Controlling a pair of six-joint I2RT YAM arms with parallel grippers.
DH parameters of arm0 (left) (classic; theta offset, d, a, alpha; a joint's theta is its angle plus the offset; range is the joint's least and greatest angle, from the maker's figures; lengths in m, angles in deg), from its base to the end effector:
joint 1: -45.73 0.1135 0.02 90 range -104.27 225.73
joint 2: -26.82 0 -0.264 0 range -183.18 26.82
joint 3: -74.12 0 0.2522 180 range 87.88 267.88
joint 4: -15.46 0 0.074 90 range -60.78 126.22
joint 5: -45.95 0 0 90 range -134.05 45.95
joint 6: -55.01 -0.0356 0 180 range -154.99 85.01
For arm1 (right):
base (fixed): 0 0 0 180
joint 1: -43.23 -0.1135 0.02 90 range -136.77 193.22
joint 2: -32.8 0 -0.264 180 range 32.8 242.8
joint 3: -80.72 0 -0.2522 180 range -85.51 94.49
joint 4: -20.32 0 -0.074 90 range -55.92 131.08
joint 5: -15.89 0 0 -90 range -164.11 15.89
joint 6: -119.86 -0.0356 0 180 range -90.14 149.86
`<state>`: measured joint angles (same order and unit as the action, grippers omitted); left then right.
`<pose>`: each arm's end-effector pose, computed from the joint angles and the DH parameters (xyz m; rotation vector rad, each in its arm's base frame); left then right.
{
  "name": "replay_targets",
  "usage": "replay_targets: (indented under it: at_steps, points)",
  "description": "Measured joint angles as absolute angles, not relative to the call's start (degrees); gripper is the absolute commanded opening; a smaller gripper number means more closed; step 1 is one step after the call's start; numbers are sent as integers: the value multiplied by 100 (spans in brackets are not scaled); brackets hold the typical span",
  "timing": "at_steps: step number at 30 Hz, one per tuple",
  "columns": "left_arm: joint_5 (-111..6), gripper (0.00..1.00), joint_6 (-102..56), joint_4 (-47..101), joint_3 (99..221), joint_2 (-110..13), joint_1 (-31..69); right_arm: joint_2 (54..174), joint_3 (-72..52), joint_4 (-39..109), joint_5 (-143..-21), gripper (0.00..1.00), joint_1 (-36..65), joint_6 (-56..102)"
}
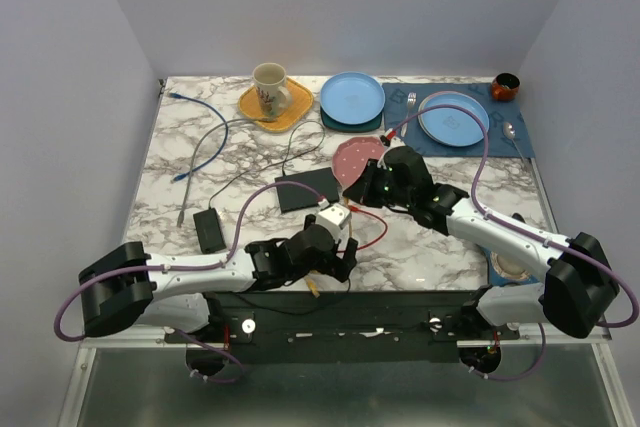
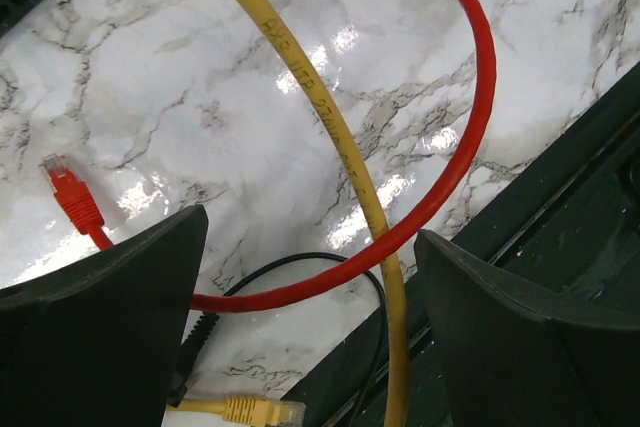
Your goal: Pull the plug from the switch port
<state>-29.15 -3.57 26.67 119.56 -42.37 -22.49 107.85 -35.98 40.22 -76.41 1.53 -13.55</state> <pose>0.0997 -0.2249 0.1966 0.5627 2.1754 -0.7033 0.2171 0.1954 0.2597 0.0084 2.2644 0.8884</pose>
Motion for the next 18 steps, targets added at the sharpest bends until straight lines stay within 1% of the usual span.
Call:
replay_targets:
  at_steps: [1, 2, 3, 4, 5, 6, 7, 8, 11, 14, 18]
  points:
    - [-2944, 75, -370, 2621, 11960, -4326, -2271, 10789, -3598, 4022, -7643, 1, 153, -1355]
    - [-2964, 55, -401, 2584, 11967, -4394, -2289, 10791, -3598, 4022, -7652, 1, 153, -1355]
    - [-2985, 43, -418, 2554, 11978, -4458, -2297, 10791, -3598, 4022, -7659, 1, 153, -1355]
    - [-2992, 28, -444, 2545, 11991, -4497, -2300, 10791, -3598, 4022, -7663, 1, 151, -1355]
    - [-3012, 3, -438, 2543, 12015, -4523, -2304, 10791, -3598, 4019, -7665, 9, 149, -1355]
    - [-3025, 0, -486, 2552, 12041, -4532, -2304, 10785, -3598, 4015, -7661, 14, 136, -1358]
    - [-3040, 0, -497, 2600, 12107, -4525, -2304, 10771, -3598, 4017, -7659, 20, 131, -1358]
    - [-3047, 0, -532, 2687, 12179, -4517, -2313, 10747, -3598, 3993, -7632, 34, 131, -1358]
    - [-2959, 0, -589, 3035, 12498, -4322, -2359, 10476, -3633, 4000, -7597, 49, 131, -1373]
    - [-2714, 0, -674, 3378, 12821, -3837, -2321, 9950, -3720, 4076, -7475, 54, 116, -1395]
    - [-2319, 0, -718, 3922, 13320, -3295, -2280, 9134, -3838, 4074, -7141, 54, 101, -1452]
